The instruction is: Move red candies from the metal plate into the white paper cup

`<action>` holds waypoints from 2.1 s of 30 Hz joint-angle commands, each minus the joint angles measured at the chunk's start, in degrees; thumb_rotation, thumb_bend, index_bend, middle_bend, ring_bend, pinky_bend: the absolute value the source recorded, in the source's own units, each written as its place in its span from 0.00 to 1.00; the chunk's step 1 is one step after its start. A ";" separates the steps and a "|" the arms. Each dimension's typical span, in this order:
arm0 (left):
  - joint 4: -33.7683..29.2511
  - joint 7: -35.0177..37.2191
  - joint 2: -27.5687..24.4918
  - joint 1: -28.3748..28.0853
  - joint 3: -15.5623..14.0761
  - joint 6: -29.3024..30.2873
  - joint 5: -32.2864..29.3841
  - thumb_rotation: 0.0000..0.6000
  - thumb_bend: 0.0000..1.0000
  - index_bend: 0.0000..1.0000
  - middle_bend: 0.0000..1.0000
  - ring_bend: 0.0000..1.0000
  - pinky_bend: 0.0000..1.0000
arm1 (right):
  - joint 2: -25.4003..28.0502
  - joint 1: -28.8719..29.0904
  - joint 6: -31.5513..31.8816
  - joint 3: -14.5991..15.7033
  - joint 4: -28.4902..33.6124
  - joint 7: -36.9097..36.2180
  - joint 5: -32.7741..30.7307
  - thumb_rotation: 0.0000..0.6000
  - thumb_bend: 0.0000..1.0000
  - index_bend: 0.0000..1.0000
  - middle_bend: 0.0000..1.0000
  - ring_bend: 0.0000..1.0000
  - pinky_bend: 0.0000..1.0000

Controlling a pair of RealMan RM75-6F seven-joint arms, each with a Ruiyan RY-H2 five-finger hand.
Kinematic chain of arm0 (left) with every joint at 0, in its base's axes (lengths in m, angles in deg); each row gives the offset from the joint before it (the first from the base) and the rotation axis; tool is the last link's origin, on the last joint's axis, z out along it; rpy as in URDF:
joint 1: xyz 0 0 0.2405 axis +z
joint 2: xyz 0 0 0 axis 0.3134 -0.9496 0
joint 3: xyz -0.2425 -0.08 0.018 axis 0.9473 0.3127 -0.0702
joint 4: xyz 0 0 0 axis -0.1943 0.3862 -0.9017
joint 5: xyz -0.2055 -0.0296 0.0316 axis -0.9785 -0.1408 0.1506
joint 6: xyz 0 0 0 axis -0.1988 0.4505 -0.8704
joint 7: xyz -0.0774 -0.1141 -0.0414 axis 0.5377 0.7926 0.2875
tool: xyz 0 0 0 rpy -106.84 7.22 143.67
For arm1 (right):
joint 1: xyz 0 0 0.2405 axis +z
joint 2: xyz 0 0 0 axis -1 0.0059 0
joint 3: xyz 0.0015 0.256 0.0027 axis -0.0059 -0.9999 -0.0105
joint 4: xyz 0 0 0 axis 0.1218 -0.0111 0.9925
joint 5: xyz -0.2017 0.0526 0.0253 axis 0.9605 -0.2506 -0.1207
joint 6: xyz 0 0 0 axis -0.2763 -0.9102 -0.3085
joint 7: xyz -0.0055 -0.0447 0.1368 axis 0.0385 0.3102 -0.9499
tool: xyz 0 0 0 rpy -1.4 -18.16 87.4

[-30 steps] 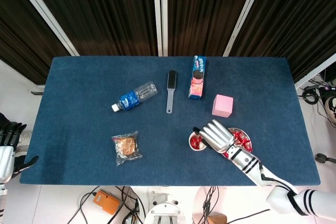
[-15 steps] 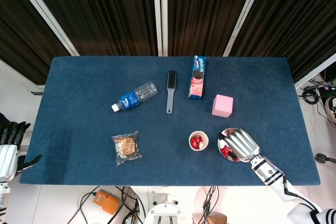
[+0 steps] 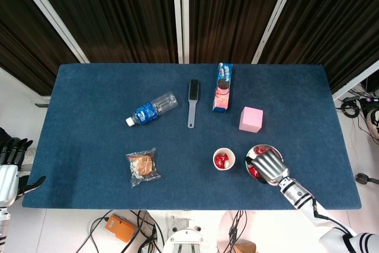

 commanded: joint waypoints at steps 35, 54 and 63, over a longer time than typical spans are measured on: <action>-0.96 -0.78 -0.52 0.01 0.06 0.06 0.04 1.00 0.00 0.12 0.11 0.00 0.00 | 5.90 4.07 3.54 -7.45 11.15 -5.33 2.70 1.00 0.50 0.60 0.90 1.00 1.00; -1.00 -1.04 -0.40 -0.11 -0.03 -0.04 0.17 1.00 0.00 0.12 0.11 0.00 0.00 | 1.01 7.77 -2.17 -8.01 9.79 -1.50 -2.42 1.00 0.50 0.43 0.90 1.00 1.00; -0.70 -0.81 -0.22 -0.49 0.07 -0.32 0.38 1.00 0.00 0.12 0.11 0.00 0.00 | 7.22 1.28 5.74 -5.06 9.02 -2.94 -1.64 1.00 0.38 0.44 0.90 1.00 1.00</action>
